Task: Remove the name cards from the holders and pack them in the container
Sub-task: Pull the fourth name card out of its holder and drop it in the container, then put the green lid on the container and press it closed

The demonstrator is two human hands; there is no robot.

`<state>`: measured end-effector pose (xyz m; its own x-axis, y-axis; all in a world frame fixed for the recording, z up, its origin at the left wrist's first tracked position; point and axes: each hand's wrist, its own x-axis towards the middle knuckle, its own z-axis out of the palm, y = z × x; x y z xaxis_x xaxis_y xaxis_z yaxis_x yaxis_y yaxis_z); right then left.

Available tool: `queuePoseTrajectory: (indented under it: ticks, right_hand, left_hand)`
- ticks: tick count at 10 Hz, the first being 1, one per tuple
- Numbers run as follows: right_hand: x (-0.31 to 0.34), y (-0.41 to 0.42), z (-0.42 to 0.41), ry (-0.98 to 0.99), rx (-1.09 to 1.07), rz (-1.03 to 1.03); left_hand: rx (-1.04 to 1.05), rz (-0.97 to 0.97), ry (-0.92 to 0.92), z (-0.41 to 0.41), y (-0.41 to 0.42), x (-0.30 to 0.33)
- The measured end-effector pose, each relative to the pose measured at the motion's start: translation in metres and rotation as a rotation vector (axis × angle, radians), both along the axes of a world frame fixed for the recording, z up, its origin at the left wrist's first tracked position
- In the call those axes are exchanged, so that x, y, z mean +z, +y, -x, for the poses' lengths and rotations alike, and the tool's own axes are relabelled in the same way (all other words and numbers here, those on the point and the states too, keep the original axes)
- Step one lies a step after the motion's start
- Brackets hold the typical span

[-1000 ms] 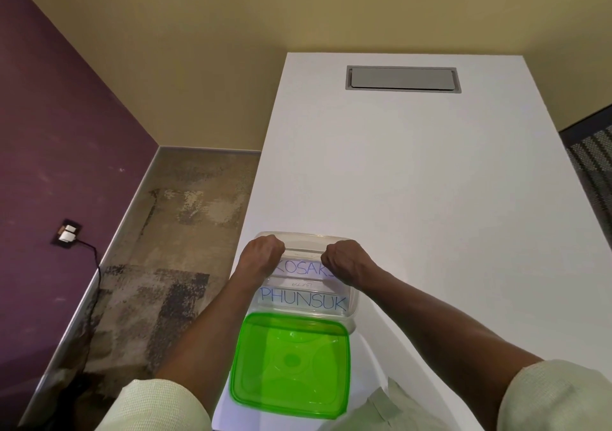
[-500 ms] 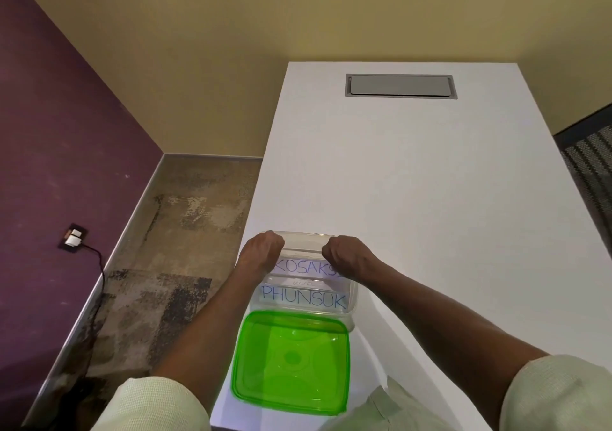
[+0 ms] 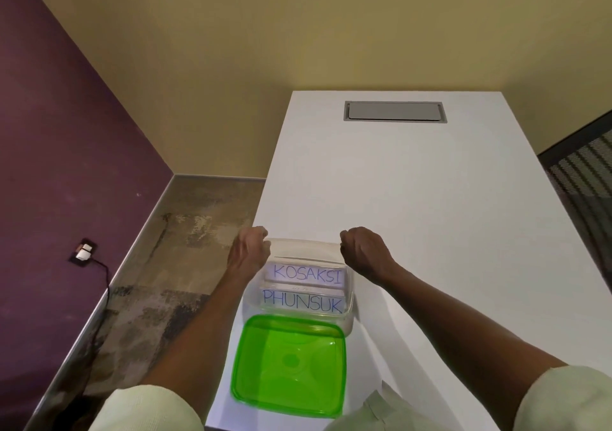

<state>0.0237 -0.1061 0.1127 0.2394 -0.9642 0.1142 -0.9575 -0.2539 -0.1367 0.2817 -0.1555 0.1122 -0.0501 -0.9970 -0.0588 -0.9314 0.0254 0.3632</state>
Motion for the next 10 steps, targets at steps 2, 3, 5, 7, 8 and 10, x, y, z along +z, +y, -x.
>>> queuePoseTrajectory:
  ticks: [2,3,5,7,8,10]
  right_hand:
    - [-0.021,0.011,0.005,-0.104,-0.211,-0.135]
    - [-0.021,0.015,0.003,-0.16,-0.305,-0.325]
    - [-0.012,0.019,-0.003,-0.389,-0.451,-0.665]
    - [-0.014,0.031,-0.006,-0.606,-0.546,-0.737]
    - [-0.019,0.033,-0.006,-0.671,-0.584,-0.703]
    - [-0.026,0.035,-0.003,-0.744,-0.606,-0.673]
  left_hand:
    - [0.202,-0.249,-0.05,-0.019,0.011,-0.009]
    - [0.284,-0.347,-0.001,-0.024,0.012,-0.013]
    - [0.299,-0.416,0.073,-0.029,0.022,-0.013]
    - [0.361,-0.404,0.155,-0.027,0.024,-0.02]
    - [0.387,-0.387,0.181,-0.026,0.028,-0.022]
    - [0.401,-0.393,0.232,-0.024,0.037,-0.019]
